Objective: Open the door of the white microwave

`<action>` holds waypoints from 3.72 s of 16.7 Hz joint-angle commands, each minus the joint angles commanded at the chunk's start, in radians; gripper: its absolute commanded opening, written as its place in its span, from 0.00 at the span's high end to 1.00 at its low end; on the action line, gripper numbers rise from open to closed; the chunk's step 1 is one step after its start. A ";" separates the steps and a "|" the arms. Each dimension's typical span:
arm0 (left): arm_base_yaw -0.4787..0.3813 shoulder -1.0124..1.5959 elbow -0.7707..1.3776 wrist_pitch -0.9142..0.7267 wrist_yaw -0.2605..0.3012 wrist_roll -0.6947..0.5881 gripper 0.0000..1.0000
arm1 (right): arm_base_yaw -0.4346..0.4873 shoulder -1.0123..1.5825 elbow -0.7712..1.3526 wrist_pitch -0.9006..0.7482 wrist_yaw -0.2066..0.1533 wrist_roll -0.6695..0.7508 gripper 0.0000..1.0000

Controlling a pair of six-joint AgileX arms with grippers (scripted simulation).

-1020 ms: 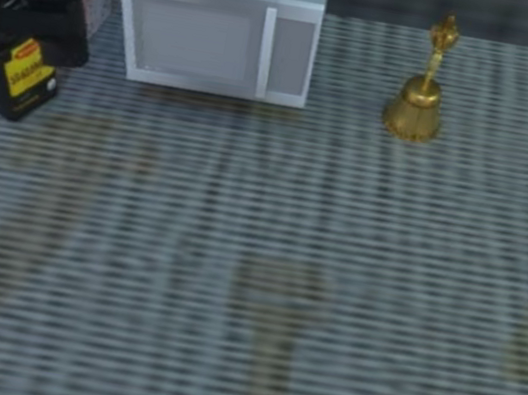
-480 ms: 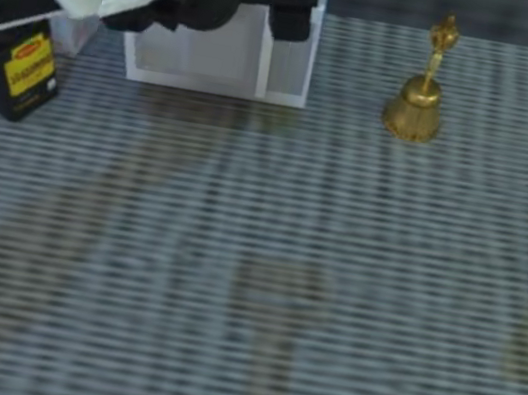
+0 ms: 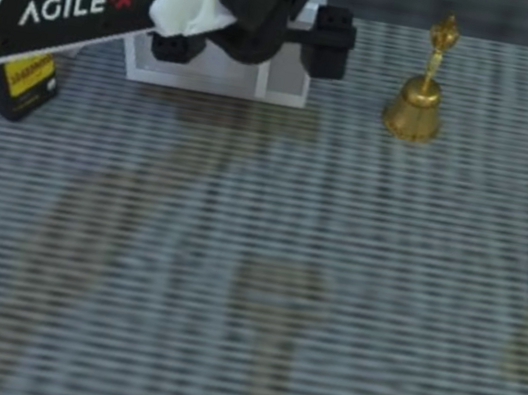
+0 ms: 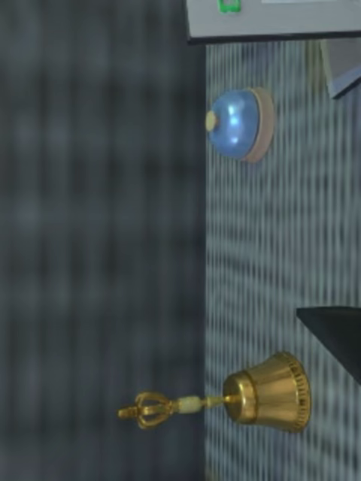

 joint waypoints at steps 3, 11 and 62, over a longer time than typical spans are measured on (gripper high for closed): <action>0.005 0.002 -0.001 0.004 0.003 0.003 0.00 | 0.000 0.000 0.000 0.000 0.000 0.000 0.00; 0.059 0.223 0.110 0.130 0.038 0.052 0.00 | 0.000 0.000 0.000 0.000 0.000 0.000 0.00; 0.029 0.130 -0.044 0.183 0.019 0.026 1.00 | 0.000 0.000 0.000 0.000 0.000 0.000 0.00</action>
